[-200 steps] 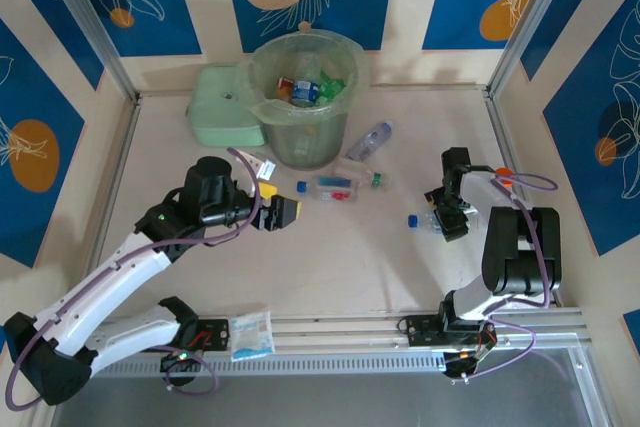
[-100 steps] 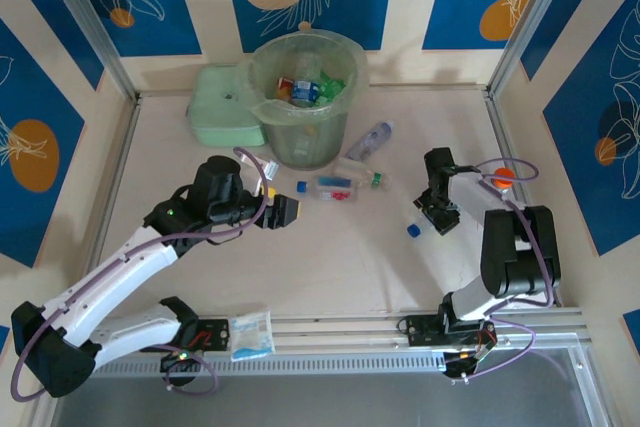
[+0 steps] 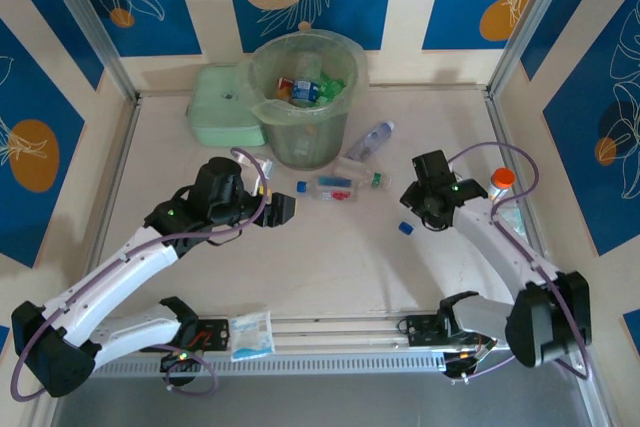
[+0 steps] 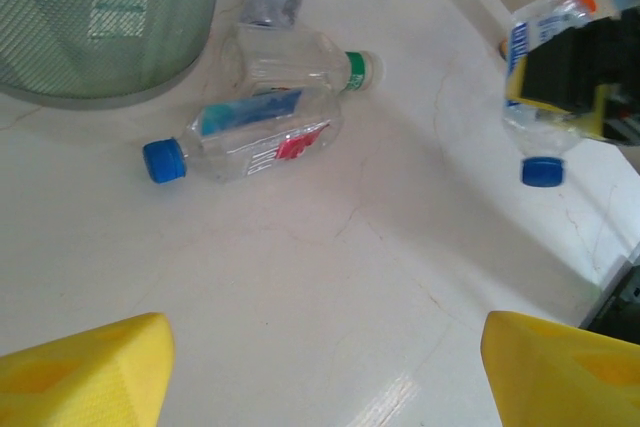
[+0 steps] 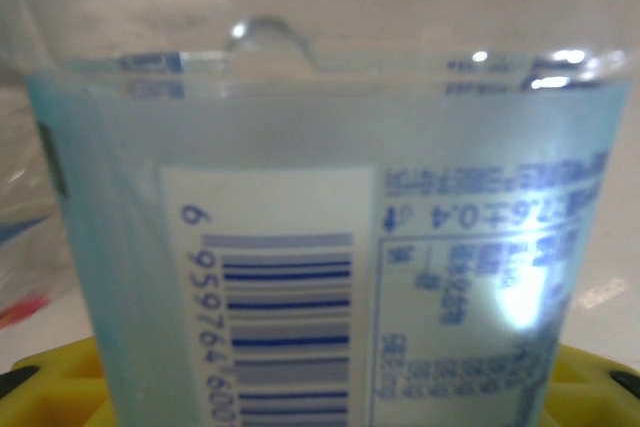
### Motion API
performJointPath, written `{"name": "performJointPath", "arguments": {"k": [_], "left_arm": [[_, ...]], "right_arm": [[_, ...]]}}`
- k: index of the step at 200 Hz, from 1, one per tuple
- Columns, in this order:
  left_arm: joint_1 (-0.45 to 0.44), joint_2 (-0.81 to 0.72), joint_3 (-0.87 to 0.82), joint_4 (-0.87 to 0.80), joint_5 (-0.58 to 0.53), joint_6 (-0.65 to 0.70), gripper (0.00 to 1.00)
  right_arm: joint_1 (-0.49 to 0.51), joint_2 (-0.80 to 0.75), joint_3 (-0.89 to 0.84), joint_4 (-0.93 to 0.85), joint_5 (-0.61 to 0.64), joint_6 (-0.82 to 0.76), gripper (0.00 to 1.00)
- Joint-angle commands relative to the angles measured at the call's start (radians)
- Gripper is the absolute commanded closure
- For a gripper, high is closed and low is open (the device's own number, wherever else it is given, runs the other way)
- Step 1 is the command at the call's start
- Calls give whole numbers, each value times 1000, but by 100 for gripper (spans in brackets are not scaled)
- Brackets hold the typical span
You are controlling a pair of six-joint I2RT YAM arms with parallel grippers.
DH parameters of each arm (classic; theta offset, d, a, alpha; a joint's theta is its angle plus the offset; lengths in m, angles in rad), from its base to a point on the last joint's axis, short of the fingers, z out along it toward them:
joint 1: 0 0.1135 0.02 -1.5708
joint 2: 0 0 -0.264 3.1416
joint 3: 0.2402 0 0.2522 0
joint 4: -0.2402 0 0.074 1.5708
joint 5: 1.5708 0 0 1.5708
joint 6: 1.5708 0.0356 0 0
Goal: Put the plastic bottles in the bin
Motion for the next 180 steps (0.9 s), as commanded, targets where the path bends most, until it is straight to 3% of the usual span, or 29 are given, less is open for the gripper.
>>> {"name": "performJointPath", "arguments": {"k": [1, 40, 84, 142, 180], "left_arm": [[-7, -4, -8, -11, -50, -36, 20], [-6, -1, -7, 5, -98, -83, 20], [-7, -5, -11, -9, -117, -106, 21], [-7, -18, -11, -37, -131, -124, 21], [-7, -23, -25, -37, -130, -133, 21]], "right_arm": [[29, -66, 67, -27, 4, -79, 43], [31, -10, 341, 47, -107, -224, 43], [61, 209, 712, 120, -213, -339, 43], [92, 488, 1069, 179, -248, -405, 43], [111, 684, 1348, 80, -212, -458, 43]]}}
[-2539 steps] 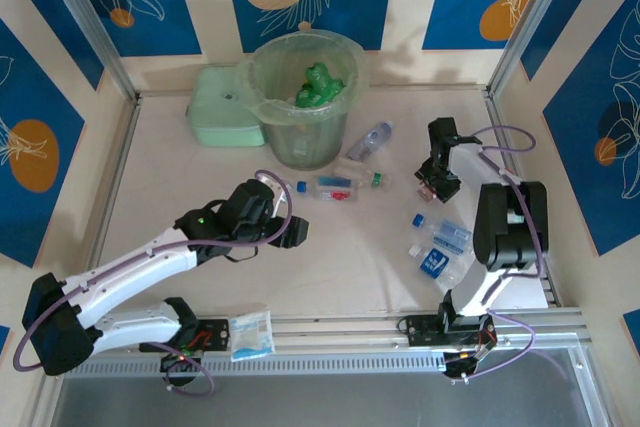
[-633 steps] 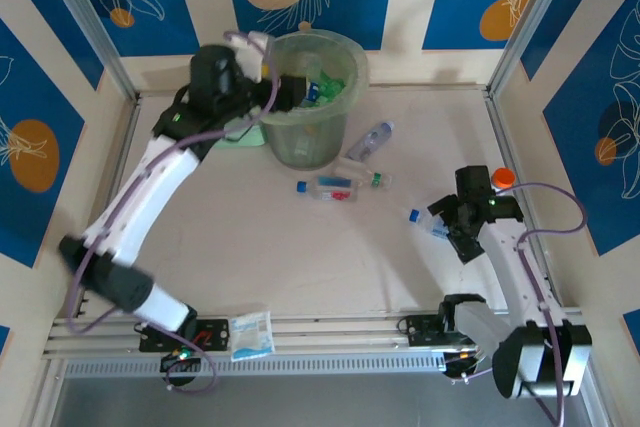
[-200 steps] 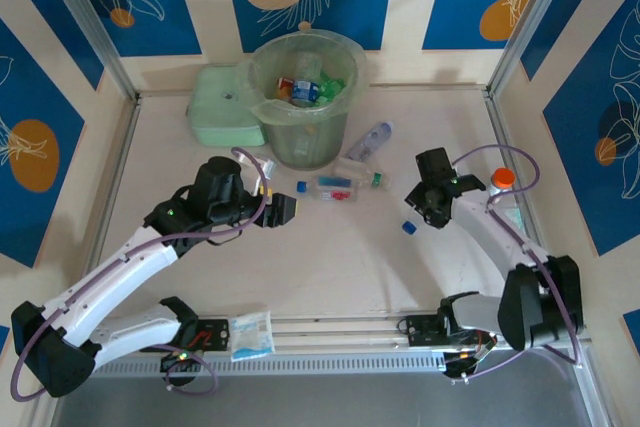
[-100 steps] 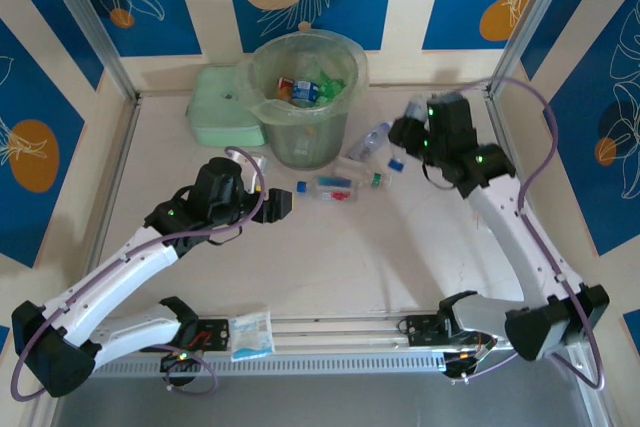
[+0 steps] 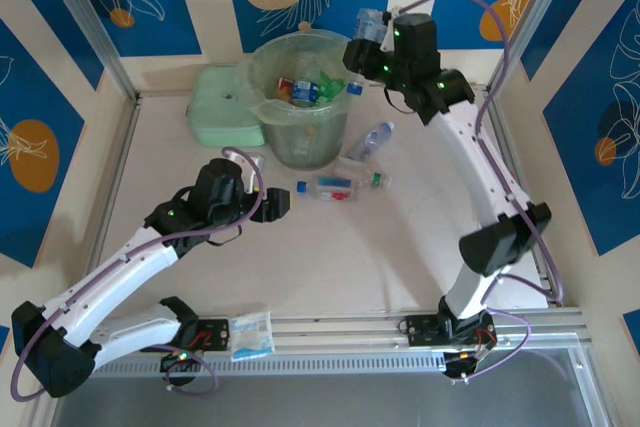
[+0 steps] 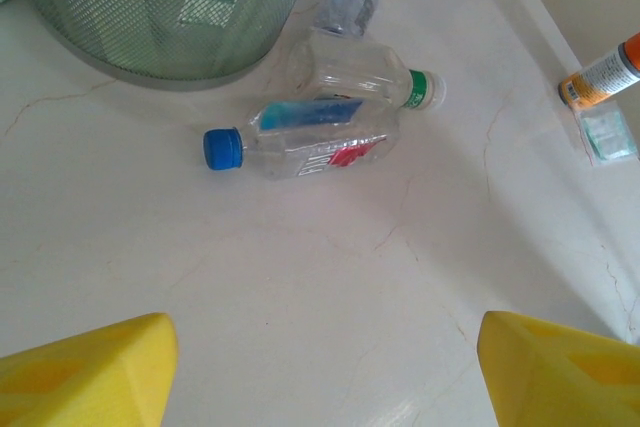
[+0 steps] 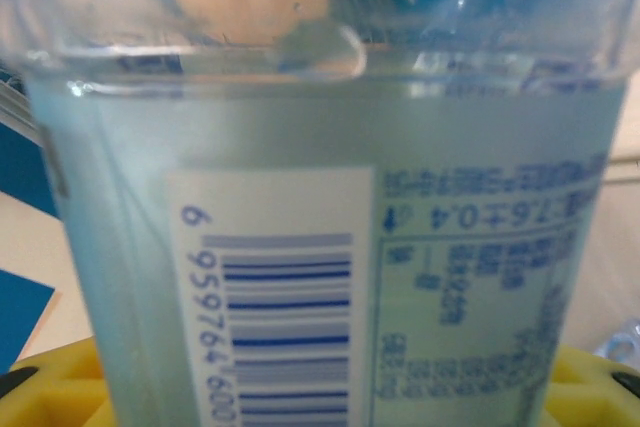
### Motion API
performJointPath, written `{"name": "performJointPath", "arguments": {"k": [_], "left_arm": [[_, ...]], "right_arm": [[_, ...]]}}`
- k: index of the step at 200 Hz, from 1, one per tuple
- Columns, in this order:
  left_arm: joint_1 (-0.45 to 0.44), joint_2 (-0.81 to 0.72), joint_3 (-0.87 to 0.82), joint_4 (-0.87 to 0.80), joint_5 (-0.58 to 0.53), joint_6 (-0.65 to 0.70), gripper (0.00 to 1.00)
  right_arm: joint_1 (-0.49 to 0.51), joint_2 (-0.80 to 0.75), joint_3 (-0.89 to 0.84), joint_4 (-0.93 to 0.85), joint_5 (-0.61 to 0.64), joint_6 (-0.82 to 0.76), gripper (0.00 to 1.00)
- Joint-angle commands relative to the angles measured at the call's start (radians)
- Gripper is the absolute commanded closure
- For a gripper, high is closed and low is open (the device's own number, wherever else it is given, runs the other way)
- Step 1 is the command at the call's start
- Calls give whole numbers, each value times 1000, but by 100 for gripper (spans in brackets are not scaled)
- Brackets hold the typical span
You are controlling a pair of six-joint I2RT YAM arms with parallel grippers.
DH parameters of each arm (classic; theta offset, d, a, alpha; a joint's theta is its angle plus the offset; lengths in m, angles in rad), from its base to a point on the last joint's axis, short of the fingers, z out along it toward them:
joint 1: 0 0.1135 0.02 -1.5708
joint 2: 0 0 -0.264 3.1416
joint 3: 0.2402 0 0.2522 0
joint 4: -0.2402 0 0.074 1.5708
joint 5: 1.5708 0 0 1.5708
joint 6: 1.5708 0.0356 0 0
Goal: Put the plastic bottles in the bin
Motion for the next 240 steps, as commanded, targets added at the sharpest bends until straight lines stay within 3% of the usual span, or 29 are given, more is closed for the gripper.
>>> {"name": "performJointPath", "arguments": {"k": [1, 57, 82, 125, 195, 215, 240], "left_arm": [[-6, -21, -19, -17, -17, -15, 21], [-6, -58, -43, -39, -34, -21, 21], [-6, -64, -44, -49, -41, -16, 21], [-6, -56, -51, -37, -38, -15, 21], [-6, -51, -43, -27, -37, -2, 21], [-6, -53, -37, -34, -46, 14, 21], [-6, -57, -36, -36, -49, 27, 21]], "right_arm": [[16, 86, 151, -50, 10, -62, 43], [42, 408, 595, -231, 83, -140, 43], [50, 482, 679, -266, 112, -150, 40], [50, 459, 608, -253, 133, -145, 22], [79, 307, 509, -215, 174, -156, 19], [97, 197, 370, -174, 203, -155, 19], [89, -12, 75, -74, 206, -117, 18]]}}
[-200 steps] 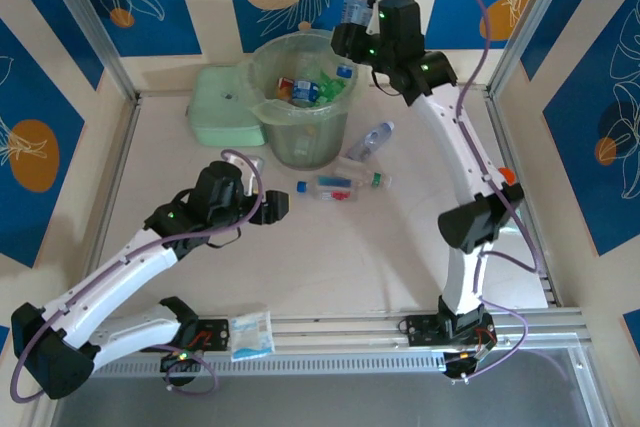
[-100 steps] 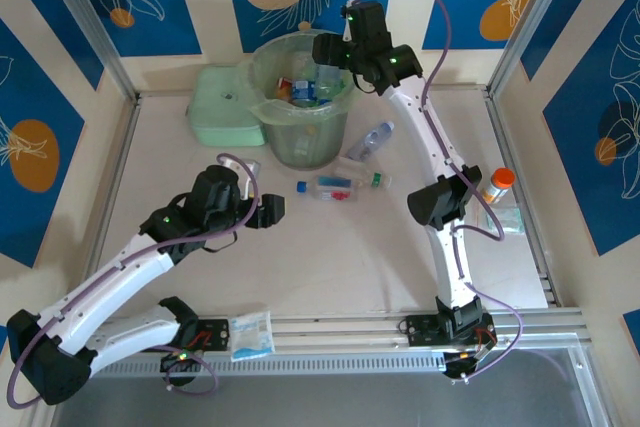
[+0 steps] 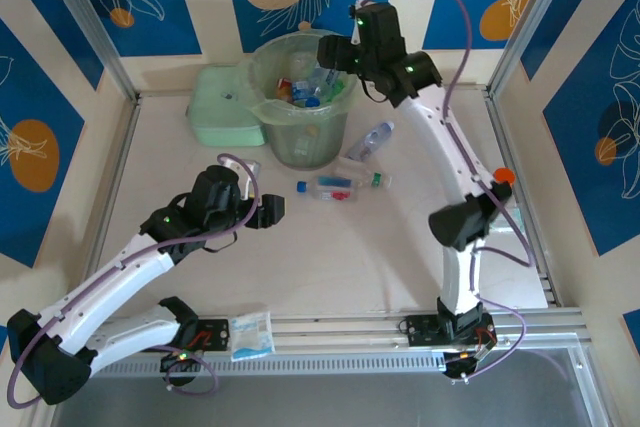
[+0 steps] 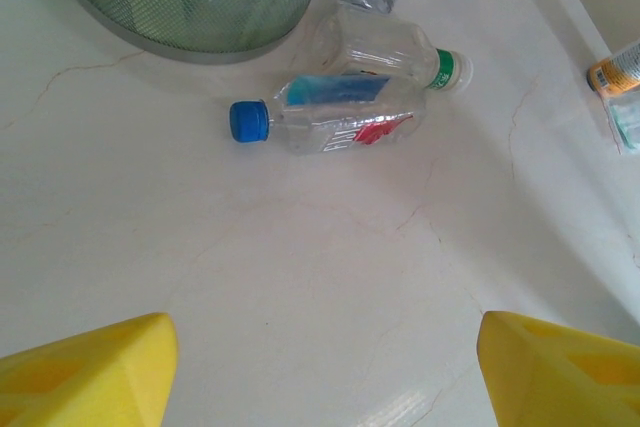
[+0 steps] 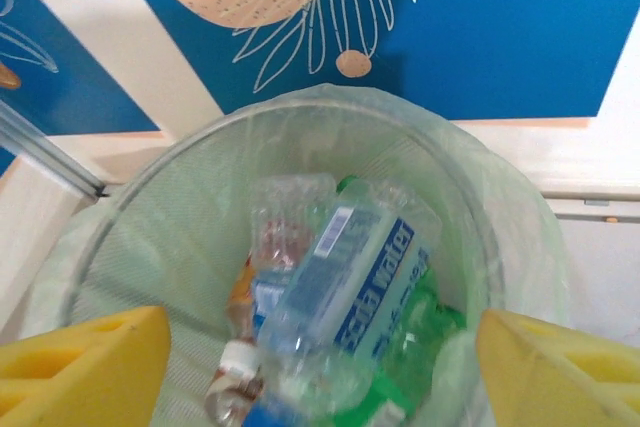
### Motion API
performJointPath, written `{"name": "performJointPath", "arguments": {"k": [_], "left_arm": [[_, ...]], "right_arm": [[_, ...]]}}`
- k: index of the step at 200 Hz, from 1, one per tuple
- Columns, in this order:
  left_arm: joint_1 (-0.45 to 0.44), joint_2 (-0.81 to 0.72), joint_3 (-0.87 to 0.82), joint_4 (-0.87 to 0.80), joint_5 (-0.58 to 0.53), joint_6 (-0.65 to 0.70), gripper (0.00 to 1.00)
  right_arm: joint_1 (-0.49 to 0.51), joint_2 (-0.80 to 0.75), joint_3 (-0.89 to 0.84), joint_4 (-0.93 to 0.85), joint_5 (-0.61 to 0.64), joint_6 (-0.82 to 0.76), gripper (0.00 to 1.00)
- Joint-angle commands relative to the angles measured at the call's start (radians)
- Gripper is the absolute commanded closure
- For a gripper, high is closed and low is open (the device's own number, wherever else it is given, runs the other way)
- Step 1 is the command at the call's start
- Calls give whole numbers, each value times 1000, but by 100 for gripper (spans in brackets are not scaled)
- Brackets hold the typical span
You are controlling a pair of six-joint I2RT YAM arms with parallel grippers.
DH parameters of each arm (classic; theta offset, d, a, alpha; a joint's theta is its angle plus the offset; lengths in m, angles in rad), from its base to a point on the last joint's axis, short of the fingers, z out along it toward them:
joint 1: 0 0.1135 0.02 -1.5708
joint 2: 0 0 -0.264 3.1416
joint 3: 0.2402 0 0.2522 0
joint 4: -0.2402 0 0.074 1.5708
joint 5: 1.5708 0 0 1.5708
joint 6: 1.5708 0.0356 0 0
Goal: Put the plastic bottles in the bin
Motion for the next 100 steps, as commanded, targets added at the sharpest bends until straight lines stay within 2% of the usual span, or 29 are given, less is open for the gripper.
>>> {"name": "performJointPath", "arguments": {"k": [1, 23, 51, 72, 100], "left_arm": [[-6, -10, 6, 0, -22, 27, 21], [-6, -20, -5, 8, -19, 39, 21], [-5, -36, -13, 22, -22, 39, 21], [-7, -37, -15, 27, -28, 40, 21], [-7, -39, -34, 18, -28, 35, 22]], "right_arm": [[-2, -197, -216, 107, 32, 21, 18], [-41, -370, -459, 146, 23, 84, 15], [-145, -493, -669, 124, -31, 190, 12], [-230, -514, -768, 110, -94, 263, 11], [-299, -443, -802, 91, -163, 315, 12]]}}
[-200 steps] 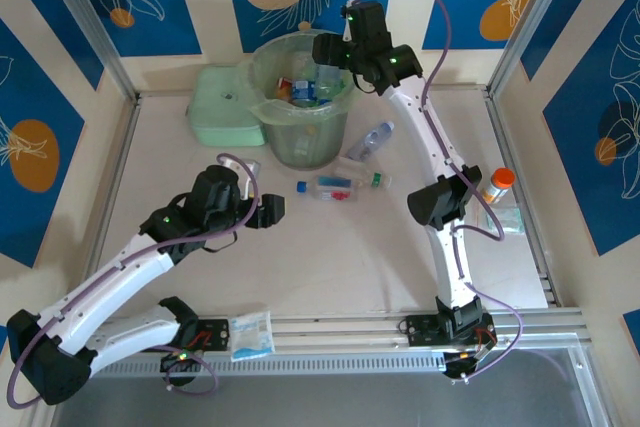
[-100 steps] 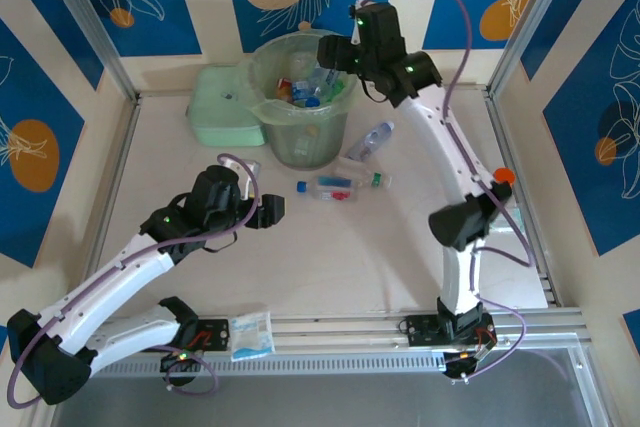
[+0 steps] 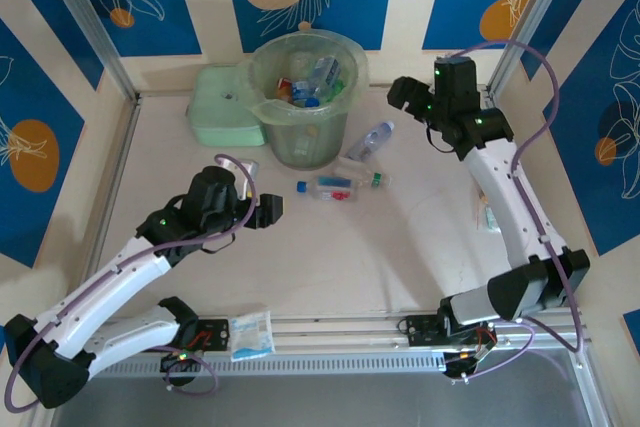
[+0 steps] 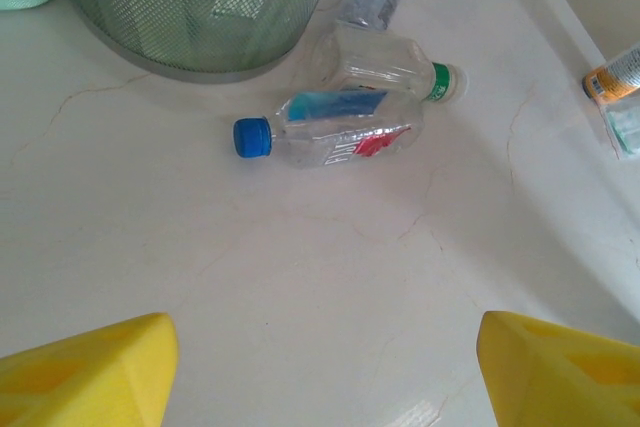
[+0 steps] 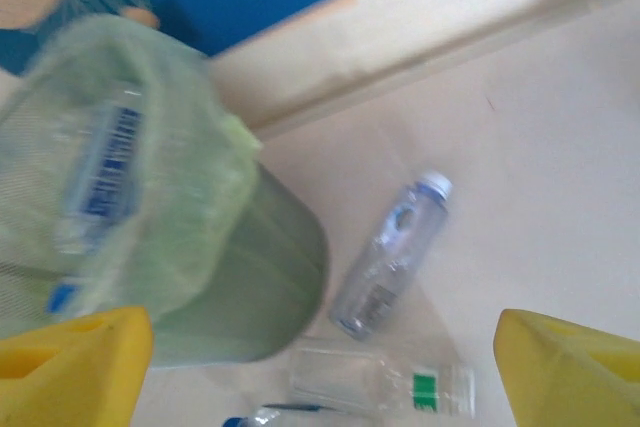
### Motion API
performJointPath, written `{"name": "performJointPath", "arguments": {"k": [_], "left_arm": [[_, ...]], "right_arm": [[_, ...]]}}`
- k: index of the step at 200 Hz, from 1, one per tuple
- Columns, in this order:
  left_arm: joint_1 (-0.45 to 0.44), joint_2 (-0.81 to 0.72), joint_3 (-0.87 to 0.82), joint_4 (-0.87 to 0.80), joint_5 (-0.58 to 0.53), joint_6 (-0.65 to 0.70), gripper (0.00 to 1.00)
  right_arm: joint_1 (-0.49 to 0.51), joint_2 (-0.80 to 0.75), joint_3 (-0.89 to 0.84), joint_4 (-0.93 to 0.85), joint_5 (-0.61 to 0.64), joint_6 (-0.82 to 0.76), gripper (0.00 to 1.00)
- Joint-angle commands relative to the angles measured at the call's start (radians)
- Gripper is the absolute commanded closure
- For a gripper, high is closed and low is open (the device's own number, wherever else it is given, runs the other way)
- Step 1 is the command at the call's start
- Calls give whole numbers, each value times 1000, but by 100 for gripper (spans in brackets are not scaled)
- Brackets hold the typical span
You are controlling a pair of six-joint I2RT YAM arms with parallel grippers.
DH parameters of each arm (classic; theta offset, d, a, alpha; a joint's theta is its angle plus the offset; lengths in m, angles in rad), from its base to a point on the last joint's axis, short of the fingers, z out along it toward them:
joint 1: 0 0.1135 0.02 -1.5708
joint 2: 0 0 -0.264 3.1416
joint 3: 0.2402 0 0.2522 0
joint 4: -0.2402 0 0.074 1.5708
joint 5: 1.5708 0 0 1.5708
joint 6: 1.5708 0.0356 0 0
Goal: Put the plastic bottles in the bin
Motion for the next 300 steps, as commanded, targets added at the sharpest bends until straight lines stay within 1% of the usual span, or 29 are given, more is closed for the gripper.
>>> {"name": "performJointPath", "arguments": {"k": [1, 36, 68, 108, 152, 192, 243, 300], "left_arm": [[-7, -14, -29, 7, -15, 10, 22], [-6, -42, -67, -17, -31, -6, 22], [-7, -50, -74, -24, -38, -15, 22], [-7, -33, -65, -21, -29, -13, 22], [-7, -53, -69, -35, -27, -21, 22], [-7, -65, -80, -53, -27, -21, 22], [-7, -41, -82, -33, -19, -18, 22], [-7, -26, -74, -30, -18, -7, 22]], "right_arm": [[-36, 60, -29, -12, -94, 85, 12], [-62, 195, -28, 10, -140, 114, 14], [-69, 301, -9, 40, -154, 141, 15], [-66, 478, 126, -10, -159, 151, 14], [-49, 653, 263, -69, -113, 154, 14], [-31, 744, 344, -89, -113, 160, 14], [-7, 885, 504, -205, -90, 175, 14], [-4, 970, 551, -247, -82, 184, 17]]}}
